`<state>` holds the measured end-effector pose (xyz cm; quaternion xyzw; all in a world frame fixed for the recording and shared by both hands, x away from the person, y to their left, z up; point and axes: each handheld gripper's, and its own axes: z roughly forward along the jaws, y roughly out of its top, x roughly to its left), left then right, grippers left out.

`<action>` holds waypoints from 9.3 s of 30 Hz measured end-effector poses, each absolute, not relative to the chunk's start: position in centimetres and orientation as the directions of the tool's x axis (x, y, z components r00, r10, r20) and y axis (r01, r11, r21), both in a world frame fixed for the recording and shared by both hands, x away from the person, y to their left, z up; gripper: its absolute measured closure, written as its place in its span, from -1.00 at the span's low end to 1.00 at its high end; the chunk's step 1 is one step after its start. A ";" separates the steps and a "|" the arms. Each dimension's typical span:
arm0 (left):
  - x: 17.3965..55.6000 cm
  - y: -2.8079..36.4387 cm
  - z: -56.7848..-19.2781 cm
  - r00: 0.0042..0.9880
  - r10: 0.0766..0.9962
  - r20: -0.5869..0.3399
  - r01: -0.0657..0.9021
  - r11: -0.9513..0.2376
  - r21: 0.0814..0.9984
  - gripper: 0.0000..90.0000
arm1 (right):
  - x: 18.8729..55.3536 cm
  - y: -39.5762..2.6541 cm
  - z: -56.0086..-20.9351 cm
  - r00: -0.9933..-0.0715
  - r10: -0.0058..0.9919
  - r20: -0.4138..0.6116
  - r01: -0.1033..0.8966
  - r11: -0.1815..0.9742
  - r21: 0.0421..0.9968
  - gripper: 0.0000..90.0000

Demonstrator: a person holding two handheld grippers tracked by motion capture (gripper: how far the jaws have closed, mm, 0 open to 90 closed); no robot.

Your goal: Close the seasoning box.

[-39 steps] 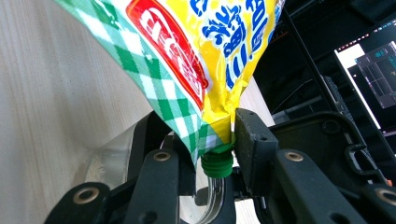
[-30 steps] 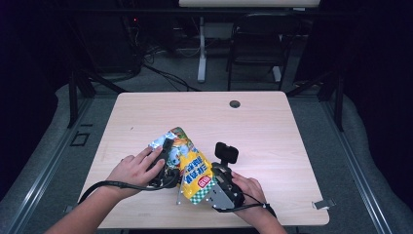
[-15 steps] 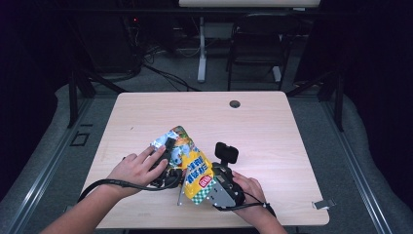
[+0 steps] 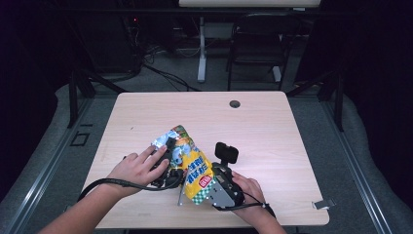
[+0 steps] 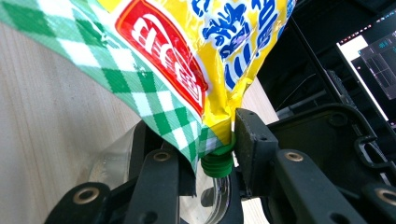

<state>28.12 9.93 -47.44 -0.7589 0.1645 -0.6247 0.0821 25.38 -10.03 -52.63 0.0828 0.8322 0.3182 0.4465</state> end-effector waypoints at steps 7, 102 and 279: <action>28.1 9.8 -47.2 0.168 -0.368 0.915 -0.151 -0.926 -0.345 0.41 | 25.4 -10.1 -52.7 -0.589 0.431 -0.684 -0.140 0.779 0.612 0.57; 28.1 8.1 -44.8 0.159 -0.499 0.852 -0.175 -0.863 -0.473 0.46 | 25.9 -10.8 -53.1 -0.620 0.601 -0.505 -0.033 0.622 0.782 0.57; 27.8 6.7 -43.7 0.109 -0.588 0.801 -0.212 -0.801 -0.560 0.52 | 26.2 -10.9 -53.0 -0.664 0.639 -0.389 0.032 0.543 0.839 0.57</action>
